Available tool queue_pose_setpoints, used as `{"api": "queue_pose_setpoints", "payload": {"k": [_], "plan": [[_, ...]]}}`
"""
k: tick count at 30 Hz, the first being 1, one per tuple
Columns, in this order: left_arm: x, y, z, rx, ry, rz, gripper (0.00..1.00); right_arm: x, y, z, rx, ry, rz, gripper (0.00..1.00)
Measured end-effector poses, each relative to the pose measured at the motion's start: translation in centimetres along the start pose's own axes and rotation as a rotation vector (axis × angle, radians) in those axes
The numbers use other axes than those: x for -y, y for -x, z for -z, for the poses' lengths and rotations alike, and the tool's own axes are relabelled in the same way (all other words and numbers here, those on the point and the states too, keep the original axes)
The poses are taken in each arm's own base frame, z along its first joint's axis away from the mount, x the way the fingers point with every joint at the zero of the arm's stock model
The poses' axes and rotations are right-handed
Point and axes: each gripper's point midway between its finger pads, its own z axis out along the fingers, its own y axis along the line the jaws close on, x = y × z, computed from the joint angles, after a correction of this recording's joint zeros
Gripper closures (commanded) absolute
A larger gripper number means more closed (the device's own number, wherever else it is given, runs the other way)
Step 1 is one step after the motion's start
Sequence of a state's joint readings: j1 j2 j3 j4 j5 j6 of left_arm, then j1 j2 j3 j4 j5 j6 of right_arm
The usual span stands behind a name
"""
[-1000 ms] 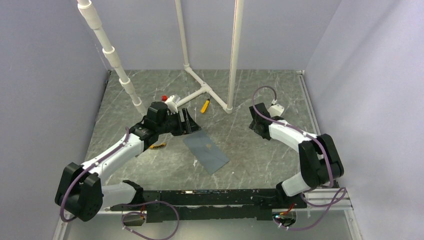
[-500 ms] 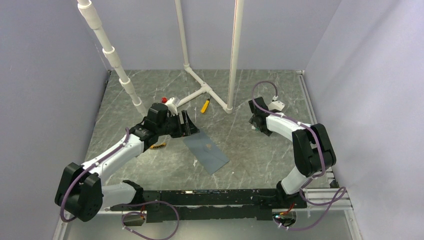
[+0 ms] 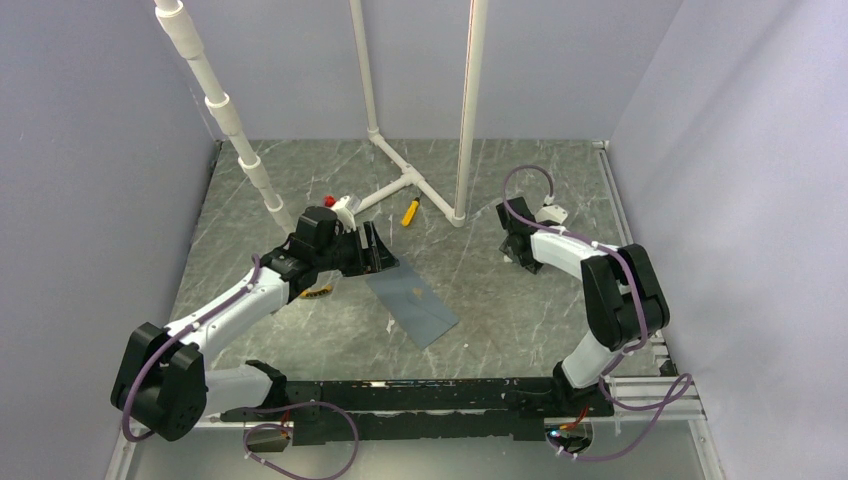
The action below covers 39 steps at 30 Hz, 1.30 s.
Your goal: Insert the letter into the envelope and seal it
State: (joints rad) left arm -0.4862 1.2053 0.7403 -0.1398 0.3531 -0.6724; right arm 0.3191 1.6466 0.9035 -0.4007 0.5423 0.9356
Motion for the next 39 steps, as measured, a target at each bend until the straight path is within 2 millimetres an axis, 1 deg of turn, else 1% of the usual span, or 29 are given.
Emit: {"api": "queue_pose_setpoints", "payload": {"k": [2,6,11,13,18,23,26,28,29,30,32,36,39], "plan": [[0.0,0.0,0.0,0.000,0.000,0.000,0.27,0.2,-0.3,-0.3,-0.007,-0.009,0.006,0.39],[0.0,0.0,0.0,0.000,0.000,0.000,0.27,0.4,-0.6,-0.7,-0.015,-0.024,0.012,0.47],[0.0,0.0,0.0,-0.001,0.000,0.000,0.27,0.6,-0.6,-0.8,-0.010,-0.025,0.011,0.57],[0.0,0.0,0.0,-0.001,0.000,0.000,0.27,0.8,-0.6,-0.8,-0.002,-0.025,0.010,0.58],[0.0,-0.1,0.0,-0.004,-0.003,0.001,0.27,1.6,-0.6,-0.7,0.005,-0.023,0.003,0.77],[0.2,-0.2,0.0,-0.011,-0.012,0.001,0.25,2.3,-1.0,-0.2,0.006,0.014,-0.021,0.81],[0.5,-0.2,0.0,-0.014,-0.031,-0.003,0.19,3.2,-2.1,0.8,-0.027,0.059,-0.026,0.81],[1.1,-0.2,0.0,-0.017,-0.061,-0.011,0.12,3.4,-2.6,2.0,-0.046,0.111,-0.037,0.81],[1.5,-0.2,0.1,-0.017,-0.086,-0.018,0.10,3.2,-2.8,2.9,-0.053,0.160,-0.047,0.80],[1.8,-0.2,0.1,-0.017,-0.110,-0.025,0.08,2.9,-2.7,3.9,-0.053,0.211,-0.058,0.80],[2.4,-0.4,0.1,-0.022,-0.153,-0.033,0.07,1.9,-2.3,5.9,-0.042,0.326,-0.083,0.79],[4.1,-1.0,0.3,-0.036,-0.263,-0.047,0.07,-1.5,-1.0,11.6,-0.003,0.632,-0.122,0.79],[6.1,-1.0,0.7,-0.035,-0.360,-0.064,0.07,-4.3,-0.9,16.8,0.024,0.881,-0.110,0.78]]}}
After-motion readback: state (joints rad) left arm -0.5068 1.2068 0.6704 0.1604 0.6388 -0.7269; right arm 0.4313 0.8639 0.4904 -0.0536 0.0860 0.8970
